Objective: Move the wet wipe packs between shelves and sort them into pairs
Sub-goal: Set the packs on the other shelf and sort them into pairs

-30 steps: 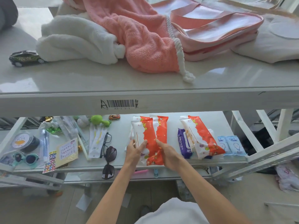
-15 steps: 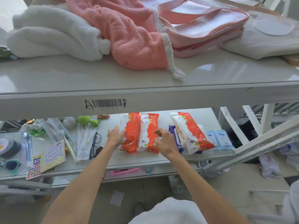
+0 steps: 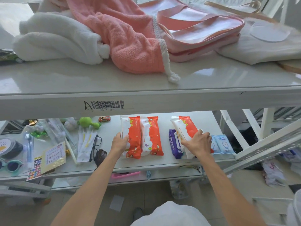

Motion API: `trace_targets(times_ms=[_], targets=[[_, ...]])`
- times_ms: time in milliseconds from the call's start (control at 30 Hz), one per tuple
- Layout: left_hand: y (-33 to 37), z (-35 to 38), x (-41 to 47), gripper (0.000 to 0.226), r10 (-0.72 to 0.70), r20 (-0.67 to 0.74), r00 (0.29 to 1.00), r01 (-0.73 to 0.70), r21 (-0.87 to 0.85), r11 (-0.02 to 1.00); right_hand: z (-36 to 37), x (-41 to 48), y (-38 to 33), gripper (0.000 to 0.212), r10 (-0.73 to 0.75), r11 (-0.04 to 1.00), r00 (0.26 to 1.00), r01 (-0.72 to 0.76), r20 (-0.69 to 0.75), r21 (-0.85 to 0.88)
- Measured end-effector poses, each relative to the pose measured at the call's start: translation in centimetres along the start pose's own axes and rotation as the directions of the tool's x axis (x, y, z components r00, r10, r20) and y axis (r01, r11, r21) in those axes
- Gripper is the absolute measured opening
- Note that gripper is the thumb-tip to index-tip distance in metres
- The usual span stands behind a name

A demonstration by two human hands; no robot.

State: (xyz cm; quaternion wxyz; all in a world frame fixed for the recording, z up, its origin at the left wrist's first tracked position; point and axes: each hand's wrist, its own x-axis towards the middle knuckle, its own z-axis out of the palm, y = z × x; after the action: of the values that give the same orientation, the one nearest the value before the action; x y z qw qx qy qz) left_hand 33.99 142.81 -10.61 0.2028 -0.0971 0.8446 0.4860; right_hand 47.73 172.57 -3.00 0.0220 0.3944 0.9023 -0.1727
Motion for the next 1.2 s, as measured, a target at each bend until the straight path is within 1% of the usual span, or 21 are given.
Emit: trace_targets(times_ms=[100, 233, 333, 433, 467, 533, 600, 667, 733, 867, 967, 1000, 1167, 1200], targets=[[0.1, -0.2, 0.3, 0.033, -0.022, 0.022, 1.0, 0.023, -0.042, 0.999, -0.3, -0.1, -0.1, 0.094, -0.015, 0.999, 0.998, 0.017, -0.058, 0.047], [0.0, -0.1, 0.5, 0.034, -0.059, 0.013, 0.998, 0.06, -0.079, 0.995, 0.2, -1.4, -1.5, 0.091, -0.077, 0.978, 0.986, 0.104, -0.15, 0.18], [0.3, 0.4, -0.1, 0.034, -0.063, -0.029, 0.998, 0.06, -0.071, 0.996, 1.8, -2.5, -4.7, 0.094, -0.141, 0.943, 0.98, 0.176, -0.14, 0.282], [0.6, 0.5, -0.2, 0.037, -0.066, -0.064, 0.996, 0.063, -0.051, 0.997, 4.5, -3.3, -8.6, 0.088, -0.153, 0.904, 0.984, 0.177, -0.092, 0.388], [0.6, 0.5, -0.1, 0.038, -0.064, -0.063, 0.996, 0.061, -0.043, 0.997, 5.3, -3.5, -9.8, 0.087, -0.162, 0.906, 0.984, 0.18, -0.077, 0.384], [0.5, 0.5, 0.3, 0.039, -0.073, -0.062, 0.995, 0.071, -0.031, 0.997, 7.1, -4.0, -11.6, 0.089, -0.203, 0.933, 0.979, 0.198, -0.016, 0.299], [0.4, 0.6, 0.5, 0.04, -0.092, -0.075, 0.993, 0.09, -0.032, 0.995, 8.7, -4.7, -12.5, 0.092, -0.225, 0.962, 0.966, 0.2, 0.124, 0.186], [0.2, 0.8, 0.7, 0.045, -0.102, -0.083, 0.991, 0.1, -0.027, 0.995, 10.0, -5.0, -12.5, 0.087, -0.28, 0.959, 0.93, 0.262, 0.236, 0.106], [0.1, 1.1, 0.8, 0.056, -0.096, -0.075, 0.993, 0.097, 0.007, 0.995, 10.9, -4.9, -12.1, 0.079, -0.33, 0.944, 0.899, 0.32, 0.289, 0.083], [0.0, 1.3, 0.6, 0.07, -0.068, -0.041, 0.997, 0.071, 0.075, 0.995, 12.1, -4.5, -12.1, 0.084, -0.349, 0.933, 0.874, 0.357, 0.339, 0.039], [-0.2, 1.1, 0.8, 0.075, -0.063, -0.01, 0.998, 0.064, 0.111, 0.992, 12.8, -4.5, -12.4, 0.09, -0.371, 0.905, 0.877, 0.415, 0.305, -0.092], [-0.2, 0.9, 0.8, 0.076, -0.067, -0.001, 0.998, 0.066, 0.124, 0.99, 12.9, -4.3, -12.6, 0.091, -0.382, 0.897, 0.874, 0.429, 0.3, -0.107], [-0.5, 0.9, 1.2, 0.078, -0.073, 0.011, 0.997, 0.07, 0.142, 0.987, 11.7, -2.8, -13.2, 0.095, -0.382, 0.907, 0.839, 0.422, 0.388, -0.019], [-0.1, 1.0, 0.9, 0.08, -0.082, 0.01, 0.997, 0.079, 0.177, 0.981, 11.4, -2.7, -13.3, 0.094, -0.379, 0.911, 0.835, 0.413, 0.398, 0.0]])
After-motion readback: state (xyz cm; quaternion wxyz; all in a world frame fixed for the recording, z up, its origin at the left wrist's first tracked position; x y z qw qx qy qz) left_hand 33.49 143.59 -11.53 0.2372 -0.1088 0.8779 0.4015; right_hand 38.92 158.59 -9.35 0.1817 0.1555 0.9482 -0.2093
